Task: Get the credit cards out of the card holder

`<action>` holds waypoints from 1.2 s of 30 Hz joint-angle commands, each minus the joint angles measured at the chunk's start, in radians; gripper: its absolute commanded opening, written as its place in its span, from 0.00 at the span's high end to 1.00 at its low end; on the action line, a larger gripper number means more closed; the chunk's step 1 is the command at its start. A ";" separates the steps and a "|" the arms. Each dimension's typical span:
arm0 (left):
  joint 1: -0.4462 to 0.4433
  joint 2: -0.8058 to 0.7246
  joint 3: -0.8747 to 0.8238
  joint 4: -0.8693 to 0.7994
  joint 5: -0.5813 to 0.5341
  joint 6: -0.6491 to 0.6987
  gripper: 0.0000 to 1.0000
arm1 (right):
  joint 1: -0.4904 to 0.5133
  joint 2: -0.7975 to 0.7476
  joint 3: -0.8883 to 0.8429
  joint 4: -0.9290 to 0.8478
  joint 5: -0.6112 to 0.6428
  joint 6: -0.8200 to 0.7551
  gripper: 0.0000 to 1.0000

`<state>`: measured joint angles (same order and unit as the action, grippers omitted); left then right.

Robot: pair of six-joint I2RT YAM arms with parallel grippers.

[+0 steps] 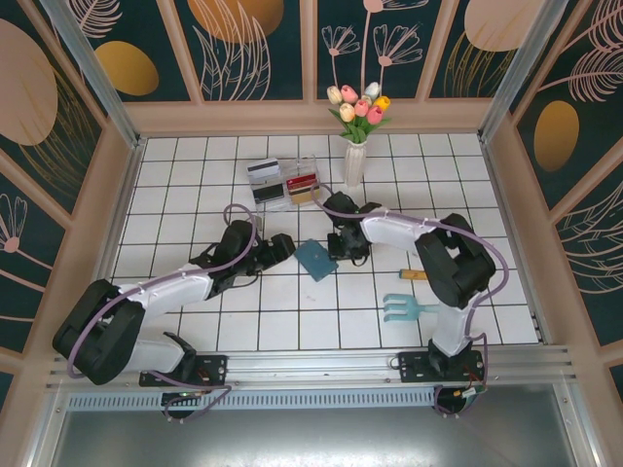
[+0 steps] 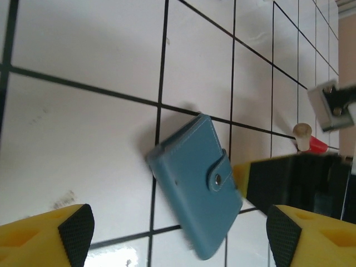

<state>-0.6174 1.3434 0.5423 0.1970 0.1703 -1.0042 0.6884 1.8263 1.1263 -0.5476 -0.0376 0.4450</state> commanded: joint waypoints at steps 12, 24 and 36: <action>-0.064 0.125 -0.011 0.141 0.081 -0.206 0.40 | 0.013 -0.124 -0.029 0.129 -0.169 0.068 0.65; -0.065 0.232 0.004 0.238 0.123 -0.217 0.52 | -0.031 -0.049 -0.106 0.292 -0.328 0.143 0.69; -0.064 0.287 -0.028 0.291 0.102 -0.240 0.57 | -0.031 -0.012 -0.144 0.382 -0.425 0.180 0.70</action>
<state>-0.6754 1.6123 0.5289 0.4408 0.2798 -1.2243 0.6598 1.7893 1.0023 -0.1967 -0.4229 0.6025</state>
